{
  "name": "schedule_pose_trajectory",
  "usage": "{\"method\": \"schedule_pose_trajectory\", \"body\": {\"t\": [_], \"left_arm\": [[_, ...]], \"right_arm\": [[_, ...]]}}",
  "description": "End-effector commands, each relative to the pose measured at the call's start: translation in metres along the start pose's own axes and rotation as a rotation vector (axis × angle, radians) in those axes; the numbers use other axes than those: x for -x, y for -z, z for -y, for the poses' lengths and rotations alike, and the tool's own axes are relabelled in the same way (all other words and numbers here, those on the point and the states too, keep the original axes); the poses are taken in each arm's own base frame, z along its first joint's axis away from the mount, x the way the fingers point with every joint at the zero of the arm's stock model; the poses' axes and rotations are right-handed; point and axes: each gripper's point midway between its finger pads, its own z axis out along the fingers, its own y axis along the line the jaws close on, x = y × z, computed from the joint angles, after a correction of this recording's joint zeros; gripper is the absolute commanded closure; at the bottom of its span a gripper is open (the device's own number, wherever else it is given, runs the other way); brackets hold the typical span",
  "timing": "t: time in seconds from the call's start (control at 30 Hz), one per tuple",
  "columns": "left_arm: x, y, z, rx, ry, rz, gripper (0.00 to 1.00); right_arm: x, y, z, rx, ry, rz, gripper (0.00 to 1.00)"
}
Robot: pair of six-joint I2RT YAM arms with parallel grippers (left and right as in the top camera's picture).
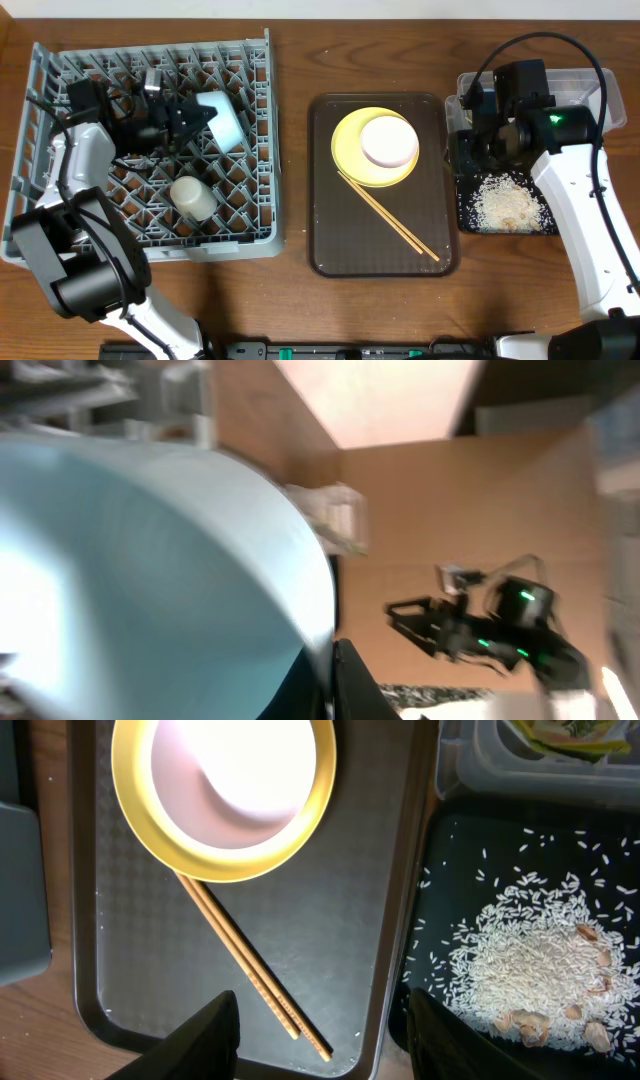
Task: Sort waste into correct bins and load items into the dishwasher rack
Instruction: 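Carry the blue bowl into the dish rack and set it down, then reach the left gripper to the pink bowl on the yellow plate, grasp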
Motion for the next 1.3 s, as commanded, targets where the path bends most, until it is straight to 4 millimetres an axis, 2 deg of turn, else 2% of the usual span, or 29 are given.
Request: {"method": "schedule_pose_trajectory", "body": {"t": [0.0,0.03,0.07,0.17,0.23,0.27,0.33,0.47,0.7,0.8,0.9,1.0,1.13,1.27], "left_arm": [[-0.001,0.015,-0.061,0.281,0.072,0.027,0.90],[-0.002,0.019,-0.064,0.296,0.086,0.033,0.84],[-0.002,0.024,-0.067,0.309,0.101,0.041,0.83],[-0.003,0.035,-0.071,0.316,0.140,0.057,0.64],[-0.004,0.040,-0.071,0.317,0.162,0.063,0.62],[-0.006,0.042,-0.072,0.324,0.175,0.063,0.57],[-0.011,0.045,-0.074,0.355,0.195,0.058,0.36],[-0.019,0.056,-0.072,0.469,0.187,0.062,0.27],[-0.014,0.083,-0.017,0.619,-0.007,0.177,0.20],[-0.014,0.083,0.014,0.666,-0.136,0.224,0.14],[-0.019,0.066,0.043,0.696,-0.282,0.224,0.13],[-0.027,0.030,0.058,0.717,-0.406,0.169,0.12],[-0.044,-0.024,0.061,0.768,-0.533,0.067,0.12],[-0.064,-0.076,0.057,0.814,-0.653,-0.024,0.12]], "right_arm": [[0.000,0.000,0.000,-0.008,-0.007,0.001,0.48],[0.001,0.000,0.000,-0.008,-0.006,0.002,0.48],[0.001,0.000,0.000,-0.008,-0.006,0.003,0.48],[0.002,0.000,-0.001,-0.007,-0.005,0.008,0.48],[0.002,0.000,0.000,-0.007,-0.005,0.010,0.48],[0.002,0.000,0.000,-0.007,-0.005,0.010,0.48],[0.002,0.000,0.000,-0.008,-0.006,0.009,0.48],[0.002,0.000,0.000,-0.008,-0.005,0.009,0.47],[0.002,0.000,-0.001,-0.007,-0.005,0.010,0.47],[0.002,0.000,-0.001,-0.007,-0.005,0.010,0.47],[0.002,0.000,-0.001,-0.007,-0.006,0.009,0.48],[0.002,0.000,0.002,-0.020,-0.017,0.007,0.50],[-0.003,0.003,0.025,-0.131,-0.118,-0.002,0.48],[-0.009,0.005,0.039,-0.155,-0.162,-0.024,0.50]]}}
